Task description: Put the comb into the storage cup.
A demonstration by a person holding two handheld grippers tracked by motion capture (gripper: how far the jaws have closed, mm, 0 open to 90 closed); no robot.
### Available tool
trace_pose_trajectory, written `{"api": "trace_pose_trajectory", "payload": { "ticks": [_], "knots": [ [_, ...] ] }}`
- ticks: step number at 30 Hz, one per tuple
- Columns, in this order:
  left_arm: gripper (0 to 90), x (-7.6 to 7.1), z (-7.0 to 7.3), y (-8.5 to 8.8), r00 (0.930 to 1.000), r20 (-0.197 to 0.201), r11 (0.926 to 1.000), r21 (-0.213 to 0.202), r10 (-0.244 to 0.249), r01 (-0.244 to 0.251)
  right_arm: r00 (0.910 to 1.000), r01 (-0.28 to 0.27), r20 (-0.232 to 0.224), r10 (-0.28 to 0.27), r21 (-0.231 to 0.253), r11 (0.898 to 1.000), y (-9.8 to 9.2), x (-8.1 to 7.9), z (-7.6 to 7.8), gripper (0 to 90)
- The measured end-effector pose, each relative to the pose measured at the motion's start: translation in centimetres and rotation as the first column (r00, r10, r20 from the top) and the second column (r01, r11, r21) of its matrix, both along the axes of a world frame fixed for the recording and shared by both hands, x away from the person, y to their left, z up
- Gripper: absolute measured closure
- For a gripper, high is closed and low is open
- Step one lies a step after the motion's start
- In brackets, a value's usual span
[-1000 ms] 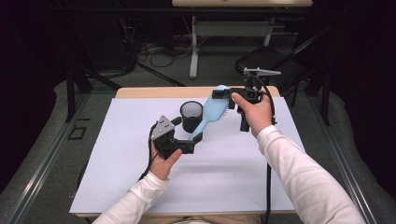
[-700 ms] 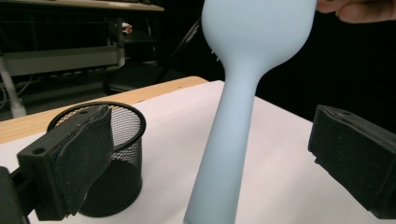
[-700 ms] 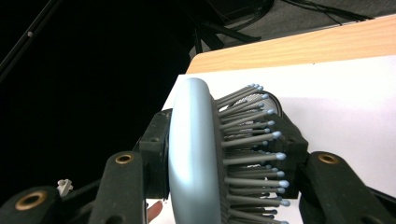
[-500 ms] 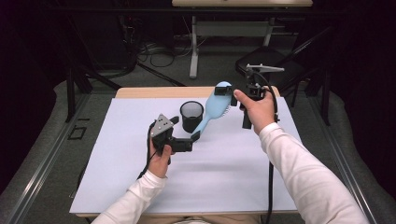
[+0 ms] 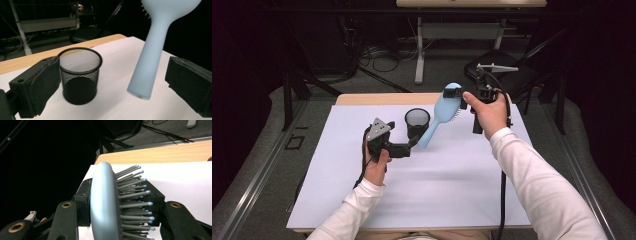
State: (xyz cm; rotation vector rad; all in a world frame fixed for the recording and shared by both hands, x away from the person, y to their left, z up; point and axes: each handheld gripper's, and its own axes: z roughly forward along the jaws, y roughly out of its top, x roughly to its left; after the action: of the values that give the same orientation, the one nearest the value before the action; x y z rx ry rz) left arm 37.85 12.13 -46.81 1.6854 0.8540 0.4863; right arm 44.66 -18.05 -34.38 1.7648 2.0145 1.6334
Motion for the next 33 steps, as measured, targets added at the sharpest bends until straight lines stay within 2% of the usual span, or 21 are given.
{"api": "trace_pose_trajectory", "payload": {
  "ticks": [9,17,33],
  "knots": [
    [0.4,0.5,0.4,1.8,0.9993,-0.008,0.9989,-0.027,0.037,-0.038,0.9997,0.011,0.023,-0.011,-0.018,1.000,0.2,0.4,1.1,50.4],
    [0.4,0.9,0.6,3.1,0.9983,-0.005,0.9979,-0.028,0.058,-0.058,0.9991,0.017,0.040,-0.015,-0.035,0.999,0.7,0.8,1.9,50.5],
    [0.4,1.2,0.6,4.2,0.9963,-0.022,0.9959,-0.034,0.083,-0.084,0.9969,0.041,0.071,-0.035,-0.078,0.996,1.8,2.0,3.3,50.5]
  ]
}}
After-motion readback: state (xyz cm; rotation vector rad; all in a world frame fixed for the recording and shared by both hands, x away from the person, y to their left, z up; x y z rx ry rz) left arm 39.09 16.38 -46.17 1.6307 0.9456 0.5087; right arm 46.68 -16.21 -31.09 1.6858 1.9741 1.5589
